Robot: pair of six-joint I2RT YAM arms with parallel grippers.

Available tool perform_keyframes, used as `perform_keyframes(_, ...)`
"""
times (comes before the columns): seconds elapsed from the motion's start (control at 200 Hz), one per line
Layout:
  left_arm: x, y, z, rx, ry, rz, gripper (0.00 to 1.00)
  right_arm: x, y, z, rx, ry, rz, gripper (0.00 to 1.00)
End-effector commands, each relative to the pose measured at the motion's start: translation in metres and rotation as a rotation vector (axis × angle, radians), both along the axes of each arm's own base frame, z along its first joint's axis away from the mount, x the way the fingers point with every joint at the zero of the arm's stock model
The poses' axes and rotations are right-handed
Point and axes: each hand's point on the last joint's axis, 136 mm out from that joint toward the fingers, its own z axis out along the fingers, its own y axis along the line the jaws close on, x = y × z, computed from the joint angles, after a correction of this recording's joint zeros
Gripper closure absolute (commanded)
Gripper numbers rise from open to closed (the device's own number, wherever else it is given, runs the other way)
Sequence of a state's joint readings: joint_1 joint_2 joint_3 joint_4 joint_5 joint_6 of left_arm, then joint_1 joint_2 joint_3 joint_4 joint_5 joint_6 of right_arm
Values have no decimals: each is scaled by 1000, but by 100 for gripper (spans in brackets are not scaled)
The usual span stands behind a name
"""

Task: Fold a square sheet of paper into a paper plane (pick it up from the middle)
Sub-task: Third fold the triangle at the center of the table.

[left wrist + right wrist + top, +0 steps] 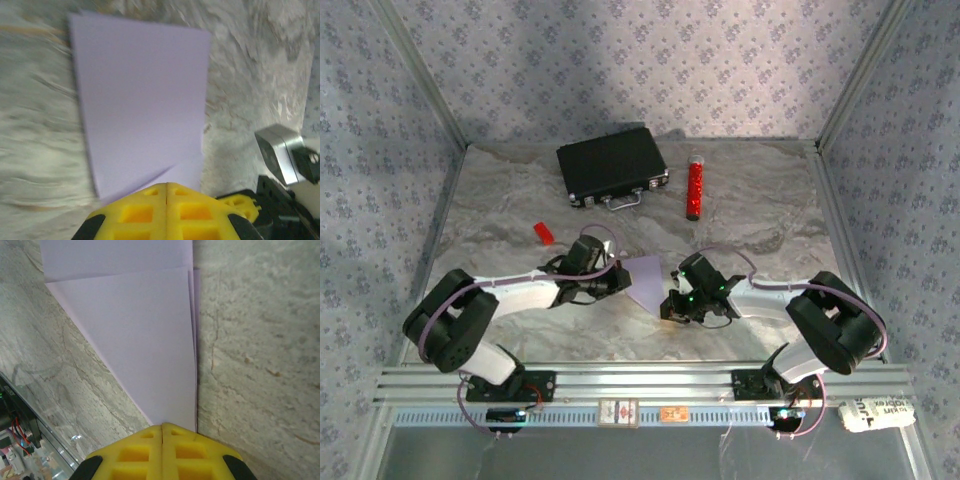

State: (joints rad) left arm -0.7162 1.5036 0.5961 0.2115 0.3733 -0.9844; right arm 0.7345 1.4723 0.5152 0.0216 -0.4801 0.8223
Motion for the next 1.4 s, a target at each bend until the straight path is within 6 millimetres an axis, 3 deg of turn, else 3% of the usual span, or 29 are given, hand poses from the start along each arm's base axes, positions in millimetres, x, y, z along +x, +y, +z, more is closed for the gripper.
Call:
perform_keyframes(0.0,-6,-19,-5,-17,12,-66,95,-15,-20,-18,-99,67,-5,98)
perform_keyframes(0.16,-8,-8,-43,74,97,-14,97,-13,-18,-14,-85,61,-3,97)
perform_keyframes(0.29,-11,2,-60,113,128,15,98,-6,-7,2,-36,26,14,96)
perform_keyframes(0.495,-18,6,-67,123,135,3,99,9,15,35,30,-60,59,94)
perform_keyframes(0.8,-17,3,-66,113,137,-8,99,25,51,18,-14,-45,135,93)
perform_keyframes(0.969,-18,8,-68,121,148,8,99,15,41,-7,-57,7,138,93)
perform_keyframes(1.394,-19,14,-70,126,165,10,100,-18,2,-4,11,31,102,91)
